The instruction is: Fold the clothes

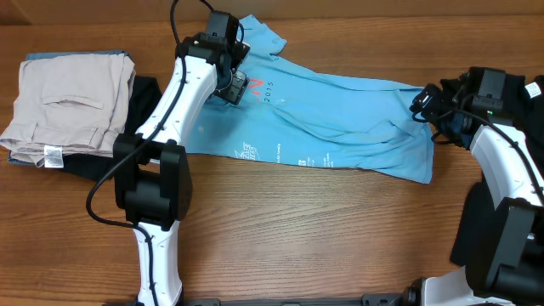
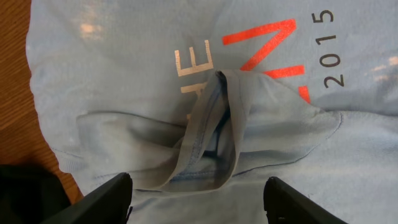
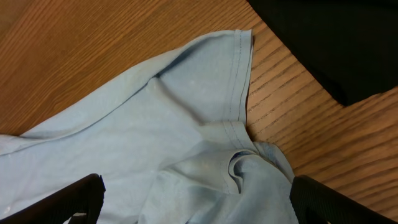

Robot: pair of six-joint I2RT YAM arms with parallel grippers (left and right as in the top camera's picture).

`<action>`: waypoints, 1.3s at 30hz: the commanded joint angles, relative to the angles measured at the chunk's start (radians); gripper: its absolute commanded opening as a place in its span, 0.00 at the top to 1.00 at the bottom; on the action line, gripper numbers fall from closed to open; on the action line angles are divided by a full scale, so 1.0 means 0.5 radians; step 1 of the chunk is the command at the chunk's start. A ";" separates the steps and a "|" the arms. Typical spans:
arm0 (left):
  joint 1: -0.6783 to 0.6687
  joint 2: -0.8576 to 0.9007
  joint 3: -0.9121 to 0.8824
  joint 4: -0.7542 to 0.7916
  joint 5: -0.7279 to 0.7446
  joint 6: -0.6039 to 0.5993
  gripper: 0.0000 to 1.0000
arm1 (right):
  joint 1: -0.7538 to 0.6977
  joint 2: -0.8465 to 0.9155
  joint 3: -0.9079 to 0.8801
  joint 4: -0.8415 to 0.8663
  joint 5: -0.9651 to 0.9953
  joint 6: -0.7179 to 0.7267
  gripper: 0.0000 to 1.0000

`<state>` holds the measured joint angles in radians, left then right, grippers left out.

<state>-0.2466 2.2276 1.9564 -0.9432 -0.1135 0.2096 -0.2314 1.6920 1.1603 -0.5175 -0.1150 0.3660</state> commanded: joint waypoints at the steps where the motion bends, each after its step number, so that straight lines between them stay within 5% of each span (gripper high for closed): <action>1: 0.006 0.122 -0.012 -0.005 0.034 -0.028 0.28 | 0.000 -0.033 0.038 0.005 0.019 -0.002 0.00; 8: 0.006 0.214 -0.012 0.014 0.055 -0.052 0.29 | 0.000 -0.033 0.038 0.005 0.019 -0.001 0.00; 13: 0.009 0.214 -0.012 0.056 0.049 -0.044 0.48 | 0.000 -0.033 0.038 0.006 0.019 -0.001 0.00; 20: 0.011 0.214 -0.012 0.064 0.048 0.005 0.45 | 0.000 -0.033 0.038 0.005 0.019 -0.001 0.00; 33: 0.011 0.214 -0.012 0.133 -0.005 0.168 0.65 | 0.000 -0.033 0.038 0.006 0.019 -0.001 0.00; 39: 0.011 0.214 -0.013 0.108 -0.004 0.181 0.48 | 0.000 -0.033 0.038 0.006 0.019 -0.001 0.00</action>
<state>-0.2462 2.3215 1.9545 -0.8845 -0.1097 0.2832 -0.2314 1.6920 1.1603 -0.5171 -0.1150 0.3664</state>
